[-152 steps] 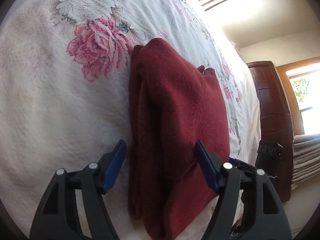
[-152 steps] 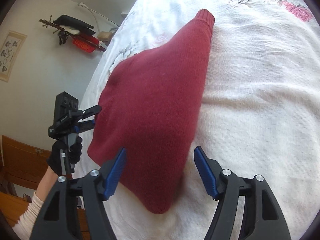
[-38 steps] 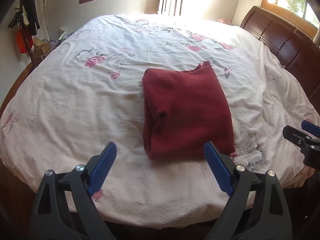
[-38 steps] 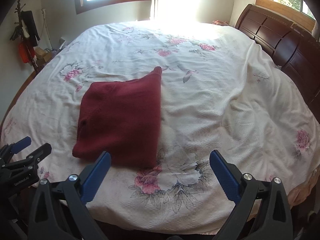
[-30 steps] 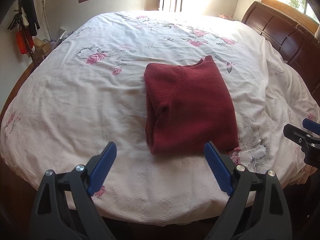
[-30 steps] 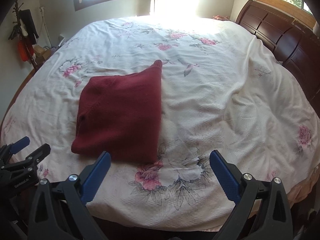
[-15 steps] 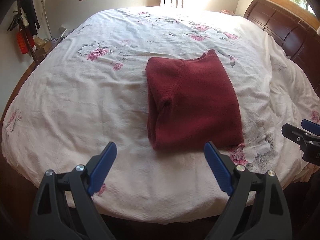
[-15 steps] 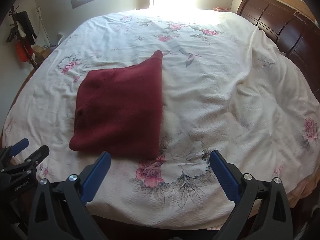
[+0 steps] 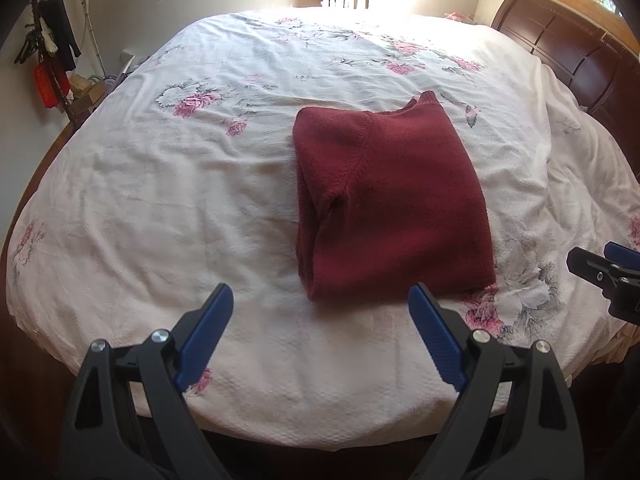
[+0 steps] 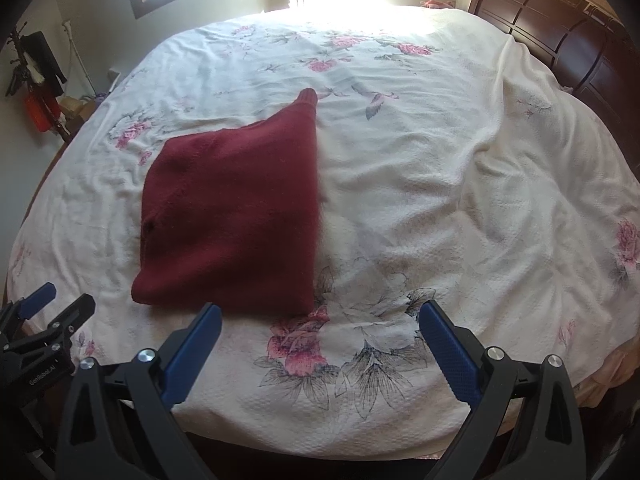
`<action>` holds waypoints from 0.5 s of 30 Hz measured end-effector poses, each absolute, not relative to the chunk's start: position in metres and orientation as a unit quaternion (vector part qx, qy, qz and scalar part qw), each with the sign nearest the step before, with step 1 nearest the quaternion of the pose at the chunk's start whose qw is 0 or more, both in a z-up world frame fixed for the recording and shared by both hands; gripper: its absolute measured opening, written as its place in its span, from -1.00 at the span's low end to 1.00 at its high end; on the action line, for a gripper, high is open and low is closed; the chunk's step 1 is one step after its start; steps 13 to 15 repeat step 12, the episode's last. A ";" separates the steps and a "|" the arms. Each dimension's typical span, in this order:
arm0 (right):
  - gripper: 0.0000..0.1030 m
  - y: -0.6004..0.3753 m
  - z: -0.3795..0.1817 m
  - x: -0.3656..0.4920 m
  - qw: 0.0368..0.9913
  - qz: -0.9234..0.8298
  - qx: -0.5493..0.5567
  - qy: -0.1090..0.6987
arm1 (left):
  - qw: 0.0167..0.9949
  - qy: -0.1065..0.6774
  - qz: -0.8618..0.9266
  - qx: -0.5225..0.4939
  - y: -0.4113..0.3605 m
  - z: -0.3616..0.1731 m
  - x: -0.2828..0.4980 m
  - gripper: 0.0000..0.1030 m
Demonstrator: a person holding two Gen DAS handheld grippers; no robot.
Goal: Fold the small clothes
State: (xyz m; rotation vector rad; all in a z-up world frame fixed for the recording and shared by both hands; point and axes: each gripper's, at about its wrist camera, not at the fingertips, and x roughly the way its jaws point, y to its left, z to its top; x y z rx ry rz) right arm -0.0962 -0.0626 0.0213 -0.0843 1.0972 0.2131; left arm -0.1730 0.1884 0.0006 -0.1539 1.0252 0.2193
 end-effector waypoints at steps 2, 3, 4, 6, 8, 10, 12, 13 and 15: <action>0.93 -0.063 0.019 -0.096 0.847 0.096 -0.043 0.521 | 0.863 0.488 0.105 -0.073 0.188 0.001 -0.173 0.72; 0.93 -0.063 0.018 -0.095 0.846 0.097 -0.042 0.523 | 0.863 0.488 0.106 -0.073 0.188 0.000 -0.173 0.72; 0.93 -0.064 0.018 -0.095 0.845 0.099 -0.040 0.524 | 0.863 0.488 0.106 -0.074 0.189 0.000 -0.172 0.72; 0.93 -0.063 0.017 -0.095 0.845 0.097 -0.044 0.524 | 0.863 0.488 0.106 -0.074 0.190 -0.001 -0.172 0.72; 0.93 -0.063 0.017 -0.095 0.844 0.093 -0.050 0.526 | 0.863 0.488 0.106 -0.073 0.190 -0.001 -0.172 0.72; 0.93 -0.063 0.017 -0.095 0.843 0.094 -0.046 0.527 | 0.863 0.488 0.106 -0.073 0.190 -0.001 -0.172 0.72; 0.93 -0.064 0.017 -0.095 0.844 0.093 -0.047 0.526 | 0.864 0.488 0.106 -0.073 0.190 -0.001 -0.172 0.72; 0.93 -0.064 0.017 -0.095 0.844 0.093 -0.047 0.526 | 0.864 0.488 0.106 -0.073 0.190 -0.001 -0.172 0.72; 0.93 -0.064 0.017 -0.095 0.844 0.093 -0.047 0.526 | 0.864 0.488 0.106 -0.073 0.190 -0.001 -0.172 0.72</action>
